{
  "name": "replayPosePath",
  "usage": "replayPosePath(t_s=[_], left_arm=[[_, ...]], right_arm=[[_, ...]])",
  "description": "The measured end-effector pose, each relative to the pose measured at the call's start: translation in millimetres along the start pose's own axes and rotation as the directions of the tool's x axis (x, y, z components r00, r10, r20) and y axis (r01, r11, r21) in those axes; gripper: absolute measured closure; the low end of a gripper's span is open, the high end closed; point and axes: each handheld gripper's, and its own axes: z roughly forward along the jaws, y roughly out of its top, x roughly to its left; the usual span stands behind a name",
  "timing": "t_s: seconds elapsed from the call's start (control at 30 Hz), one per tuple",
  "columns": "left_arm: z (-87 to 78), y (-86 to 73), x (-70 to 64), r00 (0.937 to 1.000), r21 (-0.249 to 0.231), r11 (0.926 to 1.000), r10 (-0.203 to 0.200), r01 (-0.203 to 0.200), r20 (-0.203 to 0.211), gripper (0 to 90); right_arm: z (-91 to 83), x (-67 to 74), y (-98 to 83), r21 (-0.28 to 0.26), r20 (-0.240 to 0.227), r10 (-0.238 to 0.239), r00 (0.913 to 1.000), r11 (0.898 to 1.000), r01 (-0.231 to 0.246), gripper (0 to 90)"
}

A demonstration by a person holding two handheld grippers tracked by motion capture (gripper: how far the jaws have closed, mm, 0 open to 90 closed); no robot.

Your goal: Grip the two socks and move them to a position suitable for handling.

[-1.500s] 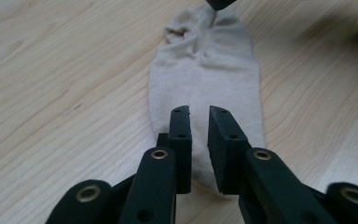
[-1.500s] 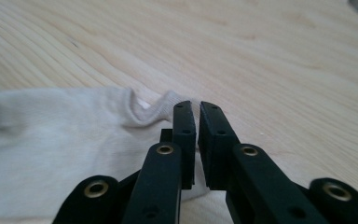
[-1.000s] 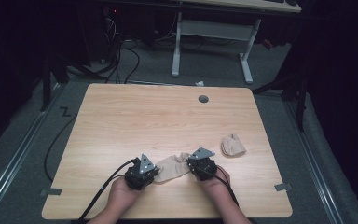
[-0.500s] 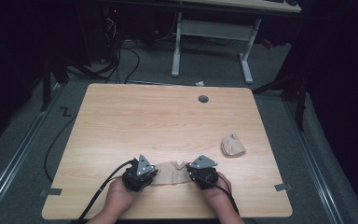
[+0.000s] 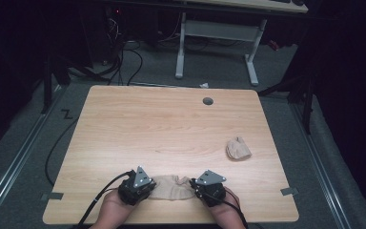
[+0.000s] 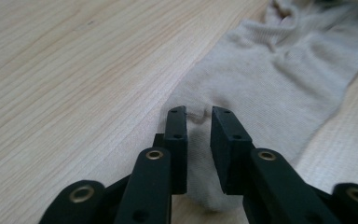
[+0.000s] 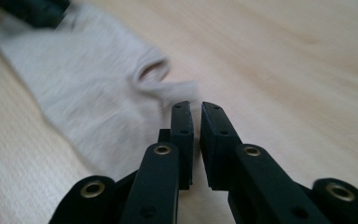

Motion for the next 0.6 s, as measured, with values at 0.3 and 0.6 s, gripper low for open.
replayPosePath(t_s=[0.3,0.6], left_arm=[[-36.1,-2.8,36.1,0.9907,-0.169,0.9774,-0.133,0.127,-0.027,69.8],[-37.5,-8.0,47.7,0.9846,-0.179,0.9708,-0.17,0.16,-0.041,69.6]], right_arm=[[-15.9,-110.8,-0.3,-0.052,0.314,0.213,0.9251,0.977,-0.207,67.3],[10.0,-143.2,-7.7,0.064,0.374,0.196,0.9064,0.97,-0.236,75.9]])
